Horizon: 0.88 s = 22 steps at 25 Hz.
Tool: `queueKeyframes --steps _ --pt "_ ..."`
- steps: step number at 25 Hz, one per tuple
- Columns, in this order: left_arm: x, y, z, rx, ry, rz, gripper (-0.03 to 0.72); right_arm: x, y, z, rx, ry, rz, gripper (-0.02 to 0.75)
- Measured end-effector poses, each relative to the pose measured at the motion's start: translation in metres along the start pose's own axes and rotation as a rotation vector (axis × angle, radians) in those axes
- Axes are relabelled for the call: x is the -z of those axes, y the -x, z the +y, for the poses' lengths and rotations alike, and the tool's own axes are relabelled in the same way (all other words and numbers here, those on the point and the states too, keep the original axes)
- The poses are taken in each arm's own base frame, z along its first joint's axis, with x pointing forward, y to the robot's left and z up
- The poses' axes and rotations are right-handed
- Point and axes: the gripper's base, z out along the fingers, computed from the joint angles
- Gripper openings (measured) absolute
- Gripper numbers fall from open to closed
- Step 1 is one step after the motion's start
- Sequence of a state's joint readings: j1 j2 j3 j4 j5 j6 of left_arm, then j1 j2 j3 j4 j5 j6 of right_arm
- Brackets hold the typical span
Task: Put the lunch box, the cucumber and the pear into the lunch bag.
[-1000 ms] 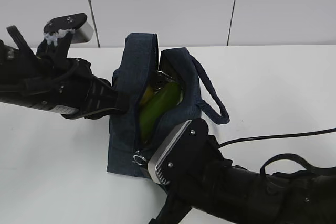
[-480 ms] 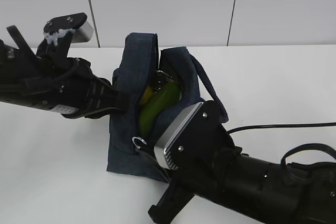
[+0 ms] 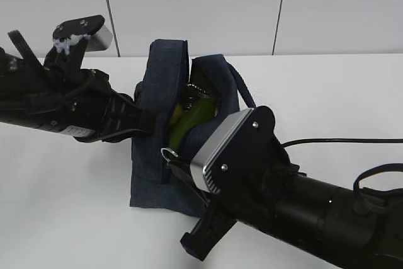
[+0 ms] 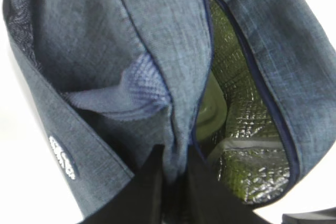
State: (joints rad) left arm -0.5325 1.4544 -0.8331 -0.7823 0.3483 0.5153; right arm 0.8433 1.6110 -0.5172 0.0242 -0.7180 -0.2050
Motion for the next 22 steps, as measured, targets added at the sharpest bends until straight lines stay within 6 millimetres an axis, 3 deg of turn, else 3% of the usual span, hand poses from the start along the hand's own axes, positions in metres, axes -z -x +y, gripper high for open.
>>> queueKeyframes --steps 22 --pt "0.001 0.002 -0.001 0.005 -0.007 -0.004 0.003 0.011 0.019 -0.009 0.038 -0.066 -0.063 0.000"
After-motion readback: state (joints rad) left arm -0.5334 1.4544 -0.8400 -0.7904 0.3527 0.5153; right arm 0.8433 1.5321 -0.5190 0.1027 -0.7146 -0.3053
